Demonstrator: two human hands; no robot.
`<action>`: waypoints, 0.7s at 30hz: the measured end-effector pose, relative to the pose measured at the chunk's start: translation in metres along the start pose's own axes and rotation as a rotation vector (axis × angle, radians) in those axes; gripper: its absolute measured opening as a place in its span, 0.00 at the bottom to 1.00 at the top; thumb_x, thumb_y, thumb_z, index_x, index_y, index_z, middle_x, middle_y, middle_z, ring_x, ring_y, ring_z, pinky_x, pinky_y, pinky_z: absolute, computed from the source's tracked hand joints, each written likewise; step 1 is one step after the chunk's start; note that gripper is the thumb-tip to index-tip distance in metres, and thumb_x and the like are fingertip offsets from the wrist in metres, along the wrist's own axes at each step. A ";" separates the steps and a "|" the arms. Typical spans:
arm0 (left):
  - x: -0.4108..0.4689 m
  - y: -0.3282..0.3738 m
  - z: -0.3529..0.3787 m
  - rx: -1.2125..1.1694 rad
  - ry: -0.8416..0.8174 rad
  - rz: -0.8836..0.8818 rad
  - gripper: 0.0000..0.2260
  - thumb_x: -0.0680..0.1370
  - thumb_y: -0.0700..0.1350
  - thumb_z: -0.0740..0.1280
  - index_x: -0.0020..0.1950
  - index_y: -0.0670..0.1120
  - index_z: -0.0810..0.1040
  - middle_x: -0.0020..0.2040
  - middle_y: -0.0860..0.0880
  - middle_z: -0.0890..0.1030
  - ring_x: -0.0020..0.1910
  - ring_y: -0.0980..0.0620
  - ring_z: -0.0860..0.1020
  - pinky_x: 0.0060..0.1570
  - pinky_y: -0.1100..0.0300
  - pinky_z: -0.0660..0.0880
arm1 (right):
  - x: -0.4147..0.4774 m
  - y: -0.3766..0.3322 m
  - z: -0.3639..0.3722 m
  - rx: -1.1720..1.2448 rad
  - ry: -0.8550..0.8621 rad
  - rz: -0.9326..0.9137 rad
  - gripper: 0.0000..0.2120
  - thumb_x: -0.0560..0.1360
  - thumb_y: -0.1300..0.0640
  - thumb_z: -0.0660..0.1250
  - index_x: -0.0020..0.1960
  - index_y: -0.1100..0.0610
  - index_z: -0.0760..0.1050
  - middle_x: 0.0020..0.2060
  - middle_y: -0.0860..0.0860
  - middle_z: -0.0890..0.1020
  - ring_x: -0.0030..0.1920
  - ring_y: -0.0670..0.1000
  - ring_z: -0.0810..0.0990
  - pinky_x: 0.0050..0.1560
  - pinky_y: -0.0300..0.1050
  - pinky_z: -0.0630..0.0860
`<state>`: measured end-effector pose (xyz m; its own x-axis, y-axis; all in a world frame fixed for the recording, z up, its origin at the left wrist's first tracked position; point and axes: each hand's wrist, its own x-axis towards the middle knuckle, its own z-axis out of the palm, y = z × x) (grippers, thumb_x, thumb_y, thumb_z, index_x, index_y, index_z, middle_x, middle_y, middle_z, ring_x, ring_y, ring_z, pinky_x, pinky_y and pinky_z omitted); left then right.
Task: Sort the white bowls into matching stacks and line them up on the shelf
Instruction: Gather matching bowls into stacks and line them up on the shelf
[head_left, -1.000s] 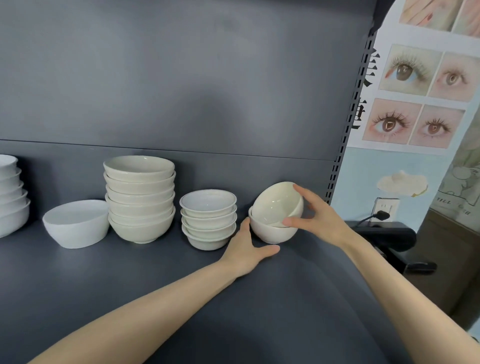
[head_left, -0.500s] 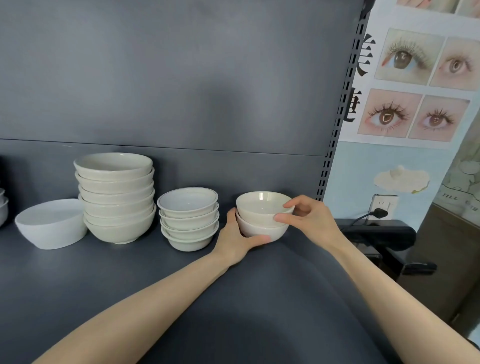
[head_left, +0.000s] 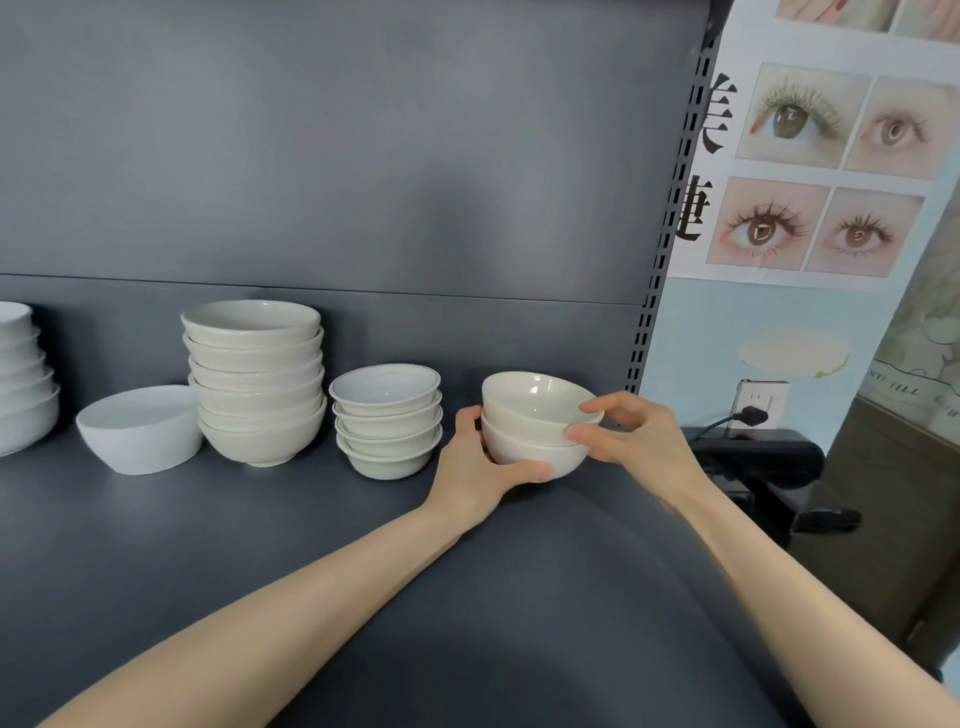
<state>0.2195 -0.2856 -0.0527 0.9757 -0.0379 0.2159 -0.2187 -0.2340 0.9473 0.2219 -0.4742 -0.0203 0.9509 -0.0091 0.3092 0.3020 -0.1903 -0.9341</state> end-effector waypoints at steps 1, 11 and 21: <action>-0.007 0.004 -0.001 -0.007 0.001 0.011 0.38 0.64 0.43 0.80 0.68 0.48 0.63 0.50 0.58 0.76 0.51 0.54 0.79 0.49 0.63 0.75 | -0.006 -0.004 -0.001 0.005 0.003 -0.010 0.12 0.65 0.63 0.77 0.47 0.59 0.80 0.42 0.44 0.85 0.44 0.52 0.85 0.51 0.52 0.81; -0.074 0.027 -0.041 -0.117 0.101 0.086 0.34 0.65 0.38 0.79 0.64 0.52 0.65 0.51 0.57 0.78 0.45 0.62 0.79 0.37 0.73 0.74 | -0.052 -0.051 0.029 0.022 -0.058 -0.105 0.12 0.65 0.61 0.78 0.46 0.57 0.80 0.45 0.44 0.85 0.43 0.51 0.86 0.46 0.47 0.83; -0.124 0.025 -0.142 -0.104 0.273 0.126 0.34 0.64 0.40 0.80 0.64 0.52 0.66 0.50 0.56 0.77 0.45 0.61 0.79 0.36 0.74 0.74 | -0.070 -0.094 0.128 0.011 -0.150 -0.155 0.14 0.62 0.57 0.79 0.46 0.55 0.81 0.45 0.47 0.85 0.44 0.52 0.85 0.50 0.54 0.82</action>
<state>0.0915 -0.1488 -0.0223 0.9041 0.2049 0.3751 -0.3514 -0.1432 0.9252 0.1357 -0.3300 0.0228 0.8920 0.1657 0.4205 0.4457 -0.1677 -0.8793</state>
